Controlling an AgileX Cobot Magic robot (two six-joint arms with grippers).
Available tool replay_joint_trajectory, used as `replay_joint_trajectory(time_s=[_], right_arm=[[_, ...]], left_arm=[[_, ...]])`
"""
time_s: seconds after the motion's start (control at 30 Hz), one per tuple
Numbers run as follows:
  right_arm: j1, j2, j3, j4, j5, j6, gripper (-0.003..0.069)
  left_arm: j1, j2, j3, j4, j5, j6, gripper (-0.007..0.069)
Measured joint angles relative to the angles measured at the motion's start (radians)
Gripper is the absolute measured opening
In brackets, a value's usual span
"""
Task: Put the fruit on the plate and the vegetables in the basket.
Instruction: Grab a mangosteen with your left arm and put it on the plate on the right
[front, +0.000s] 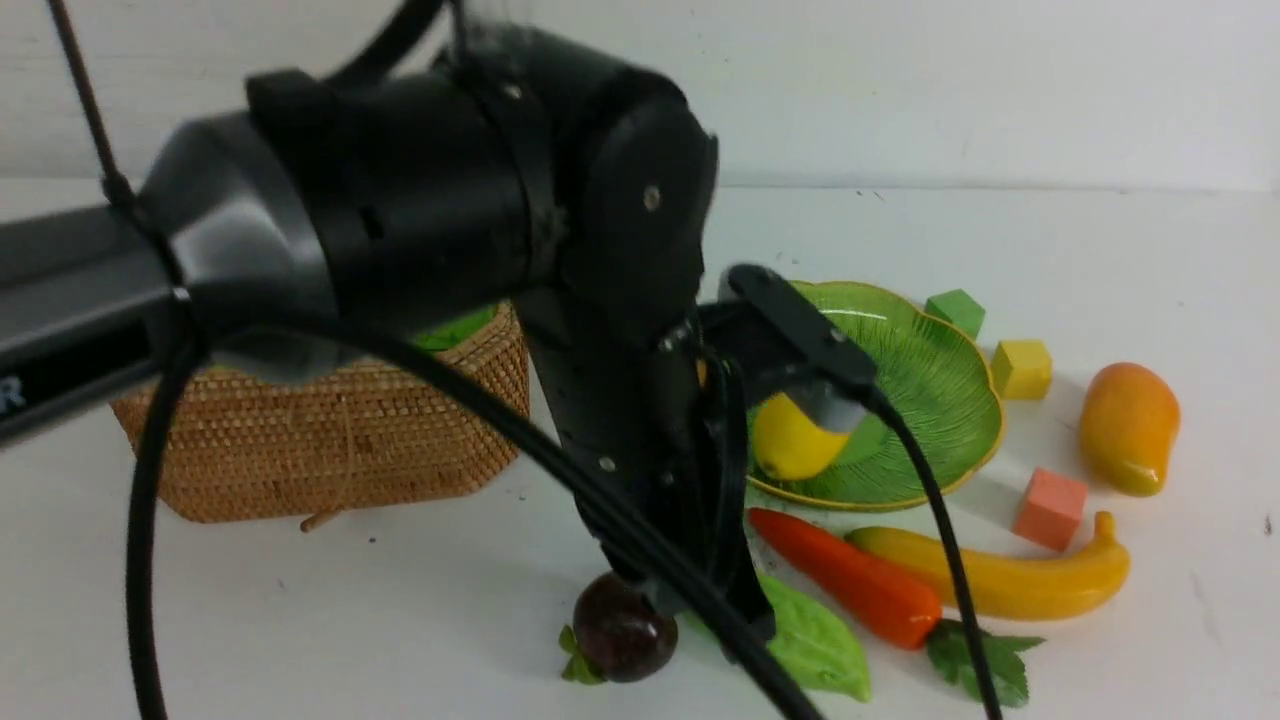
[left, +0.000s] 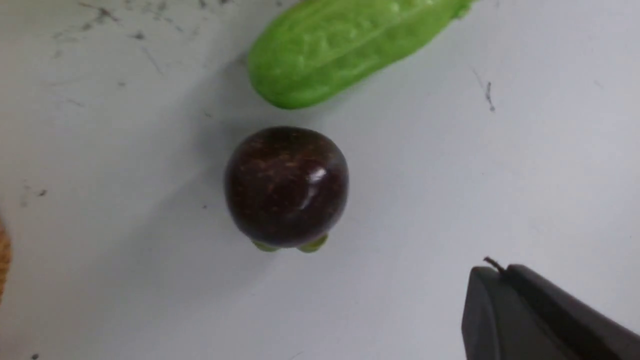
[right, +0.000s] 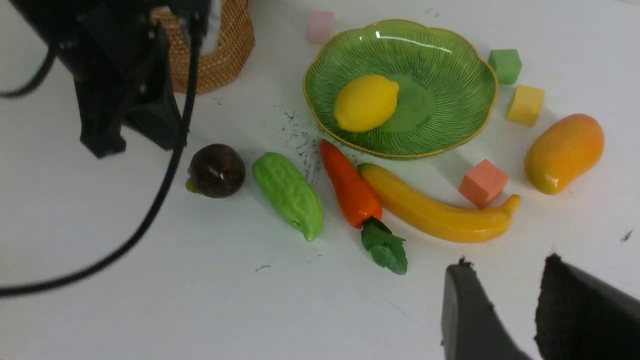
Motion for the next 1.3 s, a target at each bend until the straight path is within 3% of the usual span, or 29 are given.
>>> replay_joint_trajectory(time_s=[0.07, 0.17, 0.4, 0.47, 0.73, 1.03, 1.2, 1.3], right_arm=[[0.0, -0.004, 0.0, 0.0, 0.0, -0.001, 0.0223], [0.0, -0.017, 0.0, 0.0, 0.0, -0.002, 0.0223], [0.0, -0.028, 0.0, 0.0, 0.0, -0.002, 0.0223], [0.0, -0.028, 0.0, 0.0, 0.0, -0.002, 0.0223], [0.0, -0.028, 0.0, 0.0, 0.0, -0.002, 0.0218], [0.0, -0.033, 0.009, 0.001, 0.0, -0.002, 0.0216], [0.0, -0.038, 0.051, 0.001, 0.0, -0.002, 0.0216], [0.0, -0.038, 0.072, 0.002, 0.0, -0.002, 0.0216]], left_arm=[[-0.002, 0.001, 0.027, 0.008, -0.029, -0.007, 0.0017], [0.015, 0.004, 0.07, 0.035, -0.076, -0.01, 0.0137], [0.098, 0.017, 0.129, 0.052, -0.211, -0.016, 0.0581], [0.106, 0.034, 0.142, 0.052, -0.242, -0.012, 0.0643], [0.106, 0.126, 0.157, 0.043, -0.289, 0.193, 0.066], [0.106, 0.202, 0.157, 0.052, -0.331, 0.171, 0.0637], [0.106, 0.24, 0.157, 0.054, -0.322, 0.152, 0.0556], [0.106, 0.24, 0.154, 0.078, -0.312, 0.115, 0.0549]])
